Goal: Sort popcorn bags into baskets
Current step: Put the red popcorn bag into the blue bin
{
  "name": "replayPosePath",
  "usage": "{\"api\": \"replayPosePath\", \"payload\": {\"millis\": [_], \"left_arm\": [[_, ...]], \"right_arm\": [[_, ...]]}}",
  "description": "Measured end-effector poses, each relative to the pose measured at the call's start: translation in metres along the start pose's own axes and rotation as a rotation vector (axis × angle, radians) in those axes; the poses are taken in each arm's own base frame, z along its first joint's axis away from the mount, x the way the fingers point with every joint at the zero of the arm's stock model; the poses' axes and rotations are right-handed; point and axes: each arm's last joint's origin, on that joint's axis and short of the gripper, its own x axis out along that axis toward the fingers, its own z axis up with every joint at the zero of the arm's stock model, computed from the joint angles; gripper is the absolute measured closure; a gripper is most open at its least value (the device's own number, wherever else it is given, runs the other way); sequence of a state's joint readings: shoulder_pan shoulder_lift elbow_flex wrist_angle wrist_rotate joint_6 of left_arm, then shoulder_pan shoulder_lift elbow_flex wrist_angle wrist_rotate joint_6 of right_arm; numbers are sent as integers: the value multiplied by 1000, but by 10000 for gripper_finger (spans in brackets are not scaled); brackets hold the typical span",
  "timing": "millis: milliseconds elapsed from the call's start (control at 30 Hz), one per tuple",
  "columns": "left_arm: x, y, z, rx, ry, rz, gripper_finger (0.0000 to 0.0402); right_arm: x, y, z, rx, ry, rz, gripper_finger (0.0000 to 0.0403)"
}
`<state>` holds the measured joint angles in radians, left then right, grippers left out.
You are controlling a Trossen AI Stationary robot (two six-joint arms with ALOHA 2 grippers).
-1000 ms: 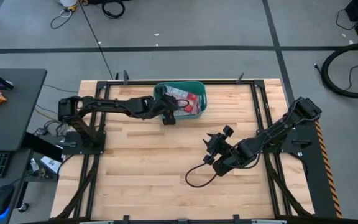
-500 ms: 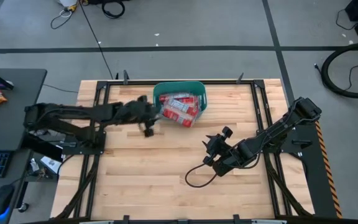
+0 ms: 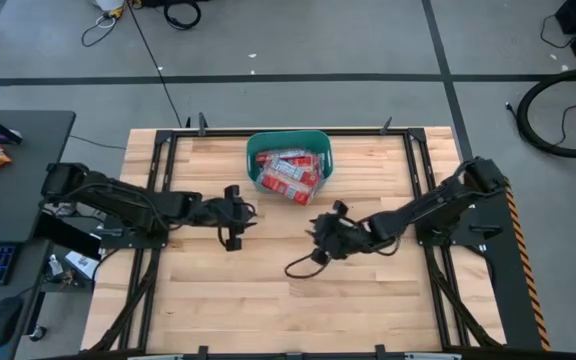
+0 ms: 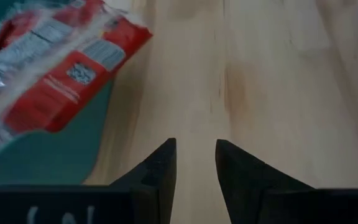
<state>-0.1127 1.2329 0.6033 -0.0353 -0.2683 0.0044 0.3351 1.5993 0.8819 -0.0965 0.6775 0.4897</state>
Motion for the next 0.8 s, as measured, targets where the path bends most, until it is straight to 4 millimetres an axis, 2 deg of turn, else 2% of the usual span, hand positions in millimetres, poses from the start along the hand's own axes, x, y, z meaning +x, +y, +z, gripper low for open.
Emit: {"api": "replayPosePath", "payload": {"millis": [200, 400, 533, 667, 800], "left_arm": [[-1, -1, -2, -19, 14, -4, 285], [-7, -6, -1, -20, 17, -24, 285], [-15, -10, -2, -10, 27, -44, 285], [-24, -14, -3, -14, 22, -68, 285], [-34, -18, 0, -24, -8, -95, 285]], "right_arm": [[45, 3, 1, -73, 53, 63, 263], [88, 3, 12, -179, 158, -15, 268], [108, -9, 26, -190, 238, -87, 269], [114, -25, 48, -185, 262, -187, 269], [107, -36, 72, -183, 212, -241, 269]]}}
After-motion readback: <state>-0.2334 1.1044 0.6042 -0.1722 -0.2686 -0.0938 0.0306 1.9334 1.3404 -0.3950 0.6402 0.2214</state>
